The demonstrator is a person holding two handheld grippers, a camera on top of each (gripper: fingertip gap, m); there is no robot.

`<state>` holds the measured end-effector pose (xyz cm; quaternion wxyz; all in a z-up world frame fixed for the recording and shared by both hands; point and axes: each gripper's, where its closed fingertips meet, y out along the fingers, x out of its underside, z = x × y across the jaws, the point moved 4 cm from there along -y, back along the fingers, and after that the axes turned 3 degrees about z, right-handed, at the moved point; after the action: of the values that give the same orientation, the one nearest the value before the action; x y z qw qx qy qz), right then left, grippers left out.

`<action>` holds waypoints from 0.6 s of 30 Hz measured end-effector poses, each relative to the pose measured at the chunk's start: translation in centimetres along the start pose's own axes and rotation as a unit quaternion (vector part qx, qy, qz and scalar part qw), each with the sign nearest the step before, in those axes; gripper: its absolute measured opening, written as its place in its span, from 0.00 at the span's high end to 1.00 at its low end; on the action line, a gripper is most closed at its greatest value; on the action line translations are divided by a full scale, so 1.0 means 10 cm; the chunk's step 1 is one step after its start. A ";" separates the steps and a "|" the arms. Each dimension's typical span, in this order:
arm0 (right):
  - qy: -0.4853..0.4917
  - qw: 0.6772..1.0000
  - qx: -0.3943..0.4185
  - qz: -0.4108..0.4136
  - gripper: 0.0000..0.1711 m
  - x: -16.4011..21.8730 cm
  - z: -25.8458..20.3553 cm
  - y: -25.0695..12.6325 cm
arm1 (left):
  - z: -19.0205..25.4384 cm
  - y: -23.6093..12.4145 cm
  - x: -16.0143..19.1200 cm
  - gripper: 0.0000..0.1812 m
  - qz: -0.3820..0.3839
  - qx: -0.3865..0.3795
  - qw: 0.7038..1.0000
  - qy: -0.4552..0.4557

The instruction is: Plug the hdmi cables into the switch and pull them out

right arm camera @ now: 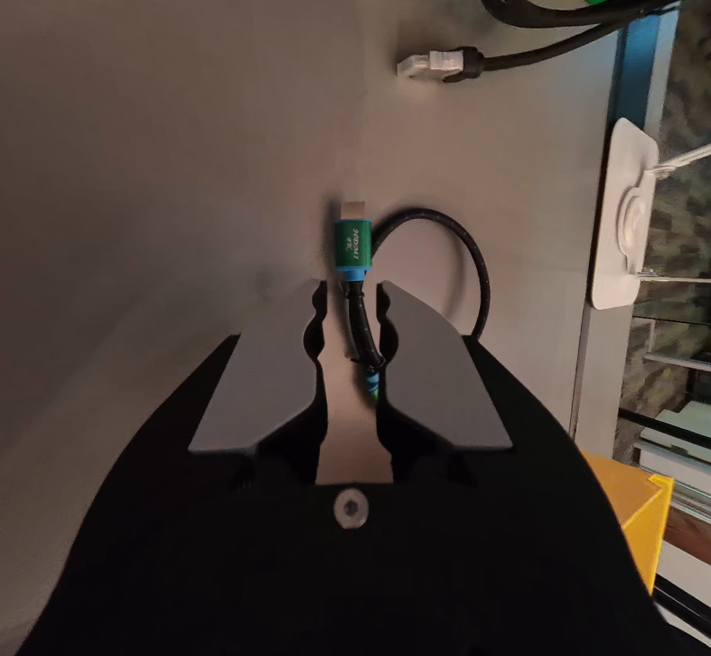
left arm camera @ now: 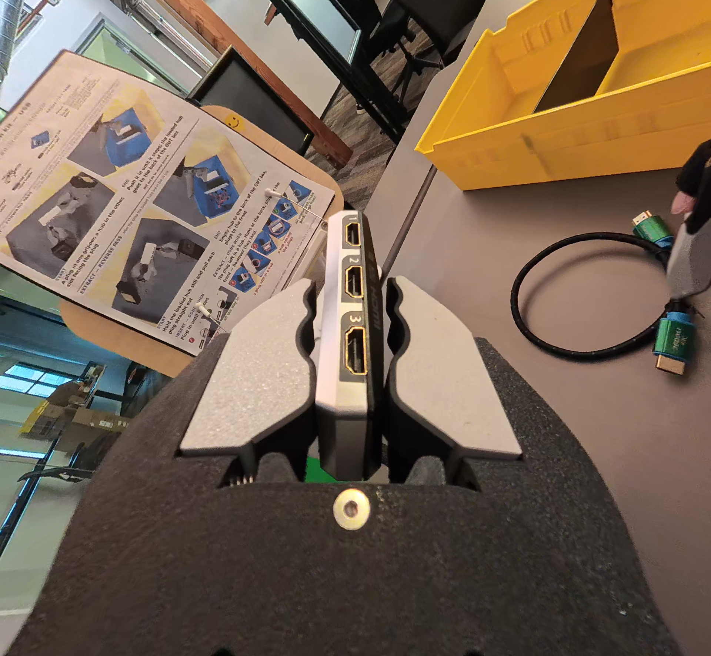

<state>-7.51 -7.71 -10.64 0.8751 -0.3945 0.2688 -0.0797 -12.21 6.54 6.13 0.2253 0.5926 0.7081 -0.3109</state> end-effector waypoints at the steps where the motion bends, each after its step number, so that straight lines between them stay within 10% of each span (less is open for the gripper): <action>1: 0.008 1.000 -0.001 0.002 0.86 0.02 0.00 0.02 | 0.00 0.00 -0.01 0.81 0.002 0.000 1.000 0.000; 18: 0.043 0.996 0.065 0.046 0.95 0.03 0.05 0.29 | -0.04 -0.09 -0.10 0.81 0.033 0.013 0.999 -0.029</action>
<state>-7.23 -5.55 -12.59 0.8894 -0.3204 0.3178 -0.0737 -12.86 6.01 7.27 0.2480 0.6091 0.6774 -0.3295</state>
